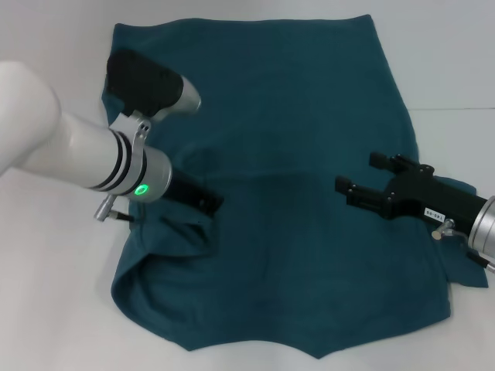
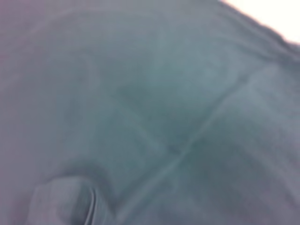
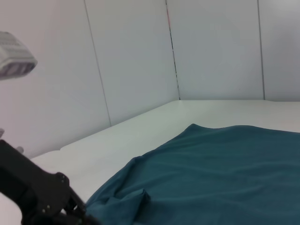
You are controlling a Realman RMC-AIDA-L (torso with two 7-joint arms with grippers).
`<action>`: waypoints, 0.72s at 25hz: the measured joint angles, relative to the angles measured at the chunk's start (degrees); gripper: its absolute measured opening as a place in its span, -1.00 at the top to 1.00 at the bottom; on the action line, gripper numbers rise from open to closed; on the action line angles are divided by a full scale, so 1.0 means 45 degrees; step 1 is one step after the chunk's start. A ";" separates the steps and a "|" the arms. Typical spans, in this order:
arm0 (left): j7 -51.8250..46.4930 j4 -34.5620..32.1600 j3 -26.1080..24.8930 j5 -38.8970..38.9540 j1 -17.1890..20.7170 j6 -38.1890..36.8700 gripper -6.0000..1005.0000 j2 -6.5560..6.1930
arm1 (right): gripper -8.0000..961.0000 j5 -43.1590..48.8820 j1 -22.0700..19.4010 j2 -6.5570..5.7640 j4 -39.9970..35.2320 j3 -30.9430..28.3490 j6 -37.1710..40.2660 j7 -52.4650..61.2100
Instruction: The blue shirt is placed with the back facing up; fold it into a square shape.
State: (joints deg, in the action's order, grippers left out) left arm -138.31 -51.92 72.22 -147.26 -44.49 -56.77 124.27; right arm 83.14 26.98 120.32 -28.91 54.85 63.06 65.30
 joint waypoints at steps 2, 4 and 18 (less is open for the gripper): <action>-0.0018 -0.0268 -0.0110 -0.0040 0.0038 0.0071 0.71 -0.0026 | -0.96 0.0000 -0.0006 0.0000 0.0002 0.0000 0.0005 0.0000; 0.0067 -0.0452 -0.0418 -0.0214 0.0081 0.0163 0.74 -0.0085 | -0.96 0.0000 -0.0031 -0.0001 0.0013 -0.0001 0.0007 0.0000; 0.0649 0.1804 -0.1209 -0.1193 -0.0733 0.0909 0.42 -0.0701 | -0.96 -0.0027 0.0140 0.0000 0.0092 -0.0006 -0.0284 0.0001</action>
State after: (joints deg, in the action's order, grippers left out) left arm -135.39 -43.80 66.78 -152.63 -47.79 -52.68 121.11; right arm 83.02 27.61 120.32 -28.50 54.82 61.78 65.30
